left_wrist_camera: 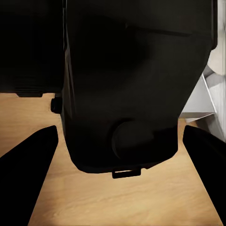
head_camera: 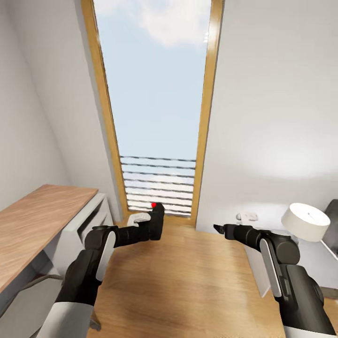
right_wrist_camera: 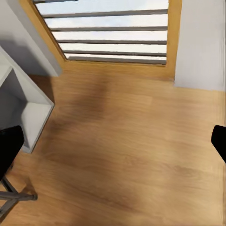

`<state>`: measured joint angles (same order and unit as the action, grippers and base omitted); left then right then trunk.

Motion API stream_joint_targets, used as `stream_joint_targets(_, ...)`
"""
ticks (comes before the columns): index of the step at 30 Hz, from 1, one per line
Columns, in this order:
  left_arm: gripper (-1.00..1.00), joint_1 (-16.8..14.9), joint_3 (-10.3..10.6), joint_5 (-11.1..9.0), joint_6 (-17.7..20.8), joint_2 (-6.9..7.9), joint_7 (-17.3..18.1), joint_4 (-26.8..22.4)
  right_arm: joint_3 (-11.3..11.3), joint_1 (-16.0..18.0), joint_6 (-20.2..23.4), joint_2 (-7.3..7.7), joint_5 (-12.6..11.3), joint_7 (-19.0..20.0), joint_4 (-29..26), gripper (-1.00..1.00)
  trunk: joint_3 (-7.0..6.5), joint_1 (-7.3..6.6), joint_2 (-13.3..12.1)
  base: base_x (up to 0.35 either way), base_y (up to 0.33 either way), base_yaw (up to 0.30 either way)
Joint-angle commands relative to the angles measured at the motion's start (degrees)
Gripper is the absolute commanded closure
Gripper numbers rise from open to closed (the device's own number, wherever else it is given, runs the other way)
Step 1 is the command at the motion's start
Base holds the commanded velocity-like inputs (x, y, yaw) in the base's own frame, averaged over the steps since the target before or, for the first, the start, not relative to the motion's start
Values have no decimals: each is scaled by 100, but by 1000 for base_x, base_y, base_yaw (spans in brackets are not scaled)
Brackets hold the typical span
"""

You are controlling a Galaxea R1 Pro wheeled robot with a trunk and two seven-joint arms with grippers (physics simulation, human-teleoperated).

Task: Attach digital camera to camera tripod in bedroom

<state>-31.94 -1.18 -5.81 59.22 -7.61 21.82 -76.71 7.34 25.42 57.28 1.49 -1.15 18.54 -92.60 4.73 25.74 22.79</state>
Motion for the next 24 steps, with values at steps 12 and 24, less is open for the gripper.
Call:
stream_joint_targets(12,100,1,-6,-47,35,4,-31,-5,4,7,28,-7,-8,9,-3,-100,-42,4,13,23,16,-211)
stream_joint_targets(24,100,3,15,-51,37,1,-37,-2,4,7,29,-3,-8,9,-5,-100,-50,4,13,233,150,-115)
